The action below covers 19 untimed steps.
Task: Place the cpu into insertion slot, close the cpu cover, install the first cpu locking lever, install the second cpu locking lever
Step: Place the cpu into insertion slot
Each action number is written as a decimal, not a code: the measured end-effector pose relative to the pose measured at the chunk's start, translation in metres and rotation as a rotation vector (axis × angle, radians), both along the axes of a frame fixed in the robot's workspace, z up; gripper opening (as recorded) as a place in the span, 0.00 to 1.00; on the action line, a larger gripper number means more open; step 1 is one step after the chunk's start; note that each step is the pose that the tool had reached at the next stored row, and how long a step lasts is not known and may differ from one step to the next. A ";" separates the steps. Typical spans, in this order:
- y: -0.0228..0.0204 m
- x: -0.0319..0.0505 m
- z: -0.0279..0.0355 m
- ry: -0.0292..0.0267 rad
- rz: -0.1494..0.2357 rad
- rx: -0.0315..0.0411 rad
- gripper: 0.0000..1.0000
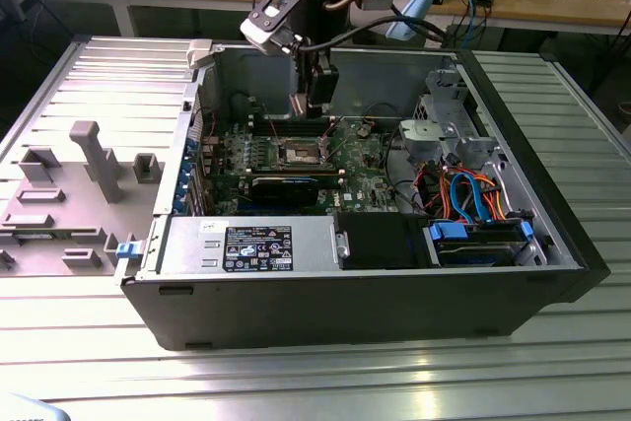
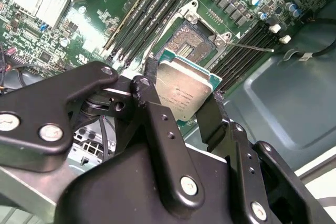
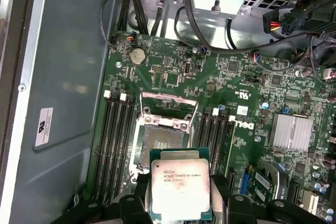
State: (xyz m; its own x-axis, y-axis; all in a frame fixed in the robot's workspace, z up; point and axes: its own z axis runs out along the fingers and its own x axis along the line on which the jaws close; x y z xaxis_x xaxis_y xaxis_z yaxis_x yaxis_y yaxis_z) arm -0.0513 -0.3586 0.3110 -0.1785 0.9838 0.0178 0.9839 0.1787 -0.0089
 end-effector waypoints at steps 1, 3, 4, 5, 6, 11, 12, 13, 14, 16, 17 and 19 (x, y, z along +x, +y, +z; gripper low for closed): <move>0.0000 0.0002 -0.0028 0.0000 -0.002 -0.0001 0.55; 0.0000 0.0003 -0.0033 0.0000 -0.002 0.0000 0.55; 0.0000 0.0003 -0.0035 0.0000 -0.002 0.0000 0.55; 0.0000 0.0003 -0.0037 0.0000 -0.002 0.0000 0.55; 0.0000 0.0003 -0.0038 0.0000 -0.002 -0.0001 0.55; 0.0000 0.0003 -0.0049 0.0000 -0.002 0.0000 0.55; 0.0000 0.0003 -0.0051 0.0000 -0.002 0.0000 0.55; 0.0000 0.0003 -0.0054 0.0000 -0.002 0.0000 0.55; 0.0000 0.0003 -0.0056 0.0000 -0.002 0.0000 0.55; 0.0000 0.0003 -0.0061 0.0000 -0.002 0.0000 0.55; 0.0000 0.0003 -0.0063 0.0000 -0.002 0.0000 0.55; 0.0000 0.0003 -0.0067 0.0000 -0.002 0.0000 0.55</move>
State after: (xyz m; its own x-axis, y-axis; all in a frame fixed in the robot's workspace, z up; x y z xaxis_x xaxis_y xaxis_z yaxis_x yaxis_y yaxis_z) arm -0.0511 -0.3586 0.3043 -0.1764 0.9842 0.0178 0.9843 0.1765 -0.0089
